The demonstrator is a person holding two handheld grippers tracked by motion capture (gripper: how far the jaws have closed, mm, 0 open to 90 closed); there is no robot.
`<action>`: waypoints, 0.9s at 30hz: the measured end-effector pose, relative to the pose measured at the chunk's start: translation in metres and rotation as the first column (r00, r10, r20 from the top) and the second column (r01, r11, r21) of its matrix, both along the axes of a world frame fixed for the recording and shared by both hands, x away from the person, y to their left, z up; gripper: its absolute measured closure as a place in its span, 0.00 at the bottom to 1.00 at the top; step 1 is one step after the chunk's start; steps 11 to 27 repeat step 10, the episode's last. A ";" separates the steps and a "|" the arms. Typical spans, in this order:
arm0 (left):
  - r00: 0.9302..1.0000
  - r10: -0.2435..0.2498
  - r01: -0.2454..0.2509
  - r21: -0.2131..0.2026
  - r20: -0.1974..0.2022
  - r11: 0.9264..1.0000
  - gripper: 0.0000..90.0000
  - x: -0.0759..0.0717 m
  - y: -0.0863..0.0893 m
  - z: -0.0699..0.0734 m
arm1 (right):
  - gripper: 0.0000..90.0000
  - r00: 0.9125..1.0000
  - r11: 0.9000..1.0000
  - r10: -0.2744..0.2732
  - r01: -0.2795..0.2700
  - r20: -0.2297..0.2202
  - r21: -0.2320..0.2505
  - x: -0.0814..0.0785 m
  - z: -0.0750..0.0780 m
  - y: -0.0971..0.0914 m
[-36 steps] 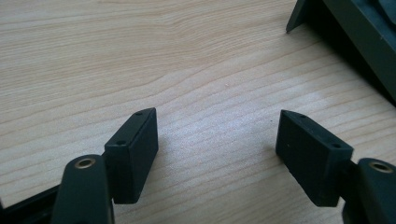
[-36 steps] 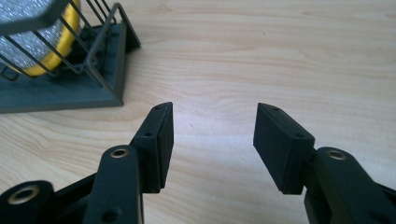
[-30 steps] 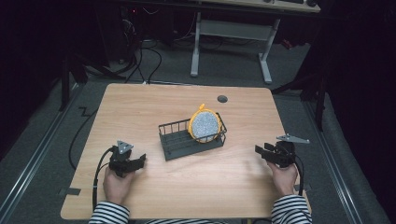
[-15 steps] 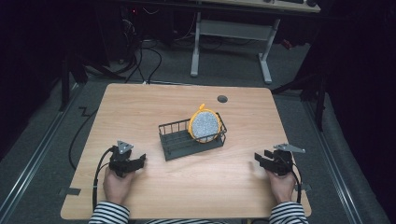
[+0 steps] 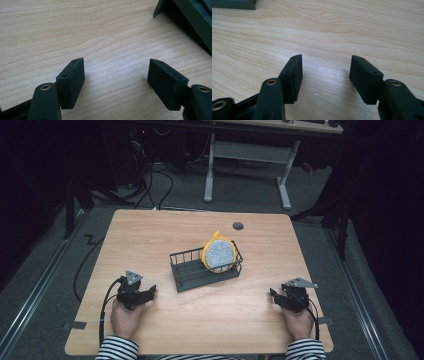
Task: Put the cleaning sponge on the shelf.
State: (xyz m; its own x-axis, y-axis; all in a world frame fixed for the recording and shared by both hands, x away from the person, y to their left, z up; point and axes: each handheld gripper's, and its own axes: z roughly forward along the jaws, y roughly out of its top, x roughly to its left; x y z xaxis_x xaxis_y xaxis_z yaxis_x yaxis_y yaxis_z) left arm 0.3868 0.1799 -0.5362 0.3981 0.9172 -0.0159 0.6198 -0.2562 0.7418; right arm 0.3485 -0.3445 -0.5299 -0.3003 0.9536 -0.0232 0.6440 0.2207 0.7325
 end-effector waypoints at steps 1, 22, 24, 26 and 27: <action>1.000 0.000 0.000 -0.001 0.000 1.000 0.34 0.000 0.000 0.000 | 0.48 1.000 1.000 -0.004 0.004 -0.002 0.000 0.000 0.000 0.000; 1.000 0.004 -0.004 -0.001 0.003 1.000 0.34 -0.001 0.000 0.000 | 0.46 1.000 1.000 -0.013 0.013 -0.003 0.000 0.000 0.000 0.000; 1.000 0.004 -0.004 -0.001 0.003 1.000 0.34 -0.001 0.000 0.000 | 0.46 1.000 1.000 -0.013 0.013 -0.003 0.000 0.000 0.000 0.000; 1.000 0.004 -0.004 -0.001 0.003 1.000 0.34 -0.001 0.000 0.000 | 0.46 1.000 1.000 -0.013 0.013 -0.003 0.000 0.000 0.000 0.000; 1.000 0.004 -0.004 -0.001 0.003 1.000 0.34 -0.001 0.000 0.000 | 0.46 1.000 1.000 -0.013 0.013 -0.003 0.000 0.000 0.000 0.000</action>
